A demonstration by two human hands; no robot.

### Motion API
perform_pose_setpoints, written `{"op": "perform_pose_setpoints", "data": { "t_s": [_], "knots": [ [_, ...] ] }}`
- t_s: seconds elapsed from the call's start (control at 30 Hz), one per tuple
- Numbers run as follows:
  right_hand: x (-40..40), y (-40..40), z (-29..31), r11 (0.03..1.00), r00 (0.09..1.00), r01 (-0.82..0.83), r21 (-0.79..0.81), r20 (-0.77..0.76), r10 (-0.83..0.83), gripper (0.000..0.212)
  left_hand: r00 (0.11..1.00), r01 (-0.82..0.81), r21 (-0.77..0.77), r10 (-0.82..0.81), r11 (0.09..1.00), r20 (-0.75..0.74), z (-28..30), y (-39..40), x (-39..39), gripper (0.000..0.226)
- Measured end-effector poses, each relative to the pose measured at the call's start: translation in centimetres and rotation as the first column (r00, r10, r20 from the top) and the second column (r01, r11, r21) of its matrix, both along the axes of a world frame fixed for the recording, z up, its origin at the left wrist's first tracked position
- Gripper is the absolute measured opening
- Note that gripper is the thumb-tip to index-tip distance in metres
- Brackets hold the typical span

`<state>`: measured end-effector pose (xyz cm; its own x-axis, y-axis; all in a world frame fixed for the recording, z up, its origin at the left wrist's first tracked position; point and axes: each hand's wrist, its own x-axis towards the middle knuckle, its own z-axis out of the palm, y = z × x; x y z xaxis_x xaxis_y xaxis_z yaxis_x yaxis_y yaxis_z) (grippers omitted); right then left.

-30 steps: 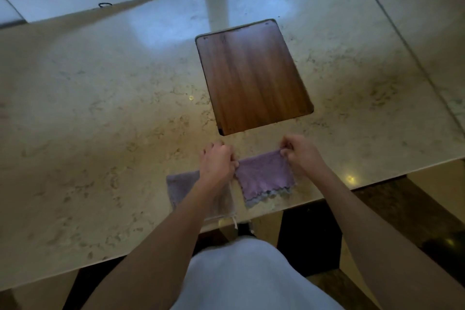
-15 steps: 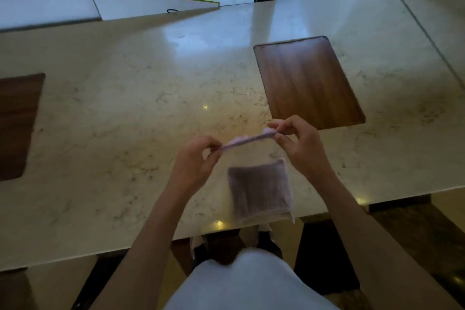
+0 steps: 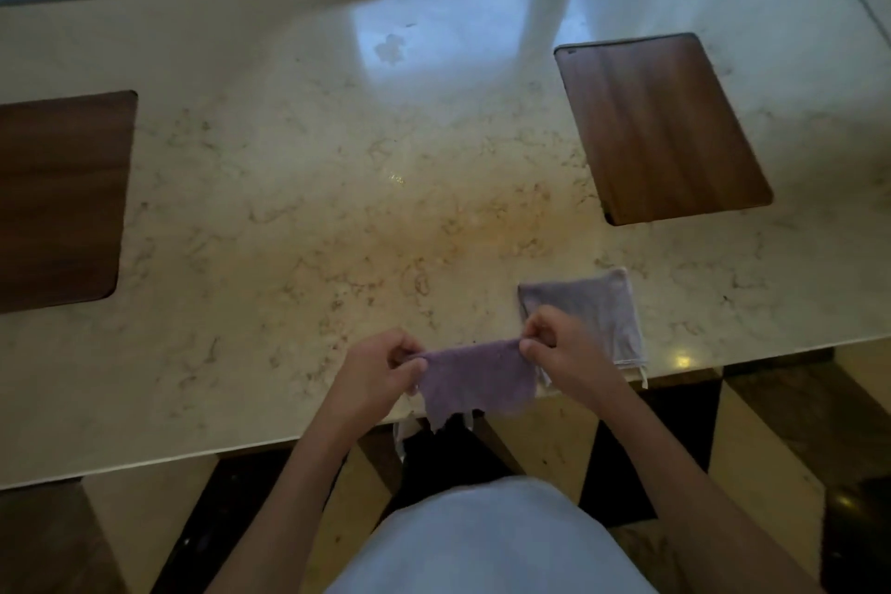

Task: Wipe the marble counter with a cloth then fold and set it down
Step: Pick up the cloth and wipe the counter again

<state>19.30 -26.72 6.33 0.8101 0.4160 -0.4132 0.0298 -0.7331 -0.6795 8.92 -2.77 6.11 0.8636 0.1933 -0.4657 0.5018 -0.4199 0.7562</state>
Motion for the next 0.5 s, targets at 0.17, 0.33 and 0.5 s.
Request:
{"op": "perform_pose_setpoints", "data": {
  "t_s": [0.17,0.33,0.5],
  "knots": [
    [3.7,3.0,-2.4,0.962,0.981,-0.126,-0.241,0.117,0.158,0.009,0.99,-0.037,0.178,0.06,0.983,-0.125,-2.7,0.3,4.3,0.006],
    [5.4,5.7,-4.0,0.954,0.972,-0.033,-0.299,0.212,0.1,0.008,0.987,-0.024,0.253,0.063,0.967,-0.148,-4.0,1.9,7.5,0.01],
    [2.9,7.7,-4.7,0.922,0.879,0.092,-0.377,0.465,0.103,0.02,0.981,-0.141,0.351,0.179,0.926,-0.078,-4.4,2.1,6.8,0.009]
  ]
}}
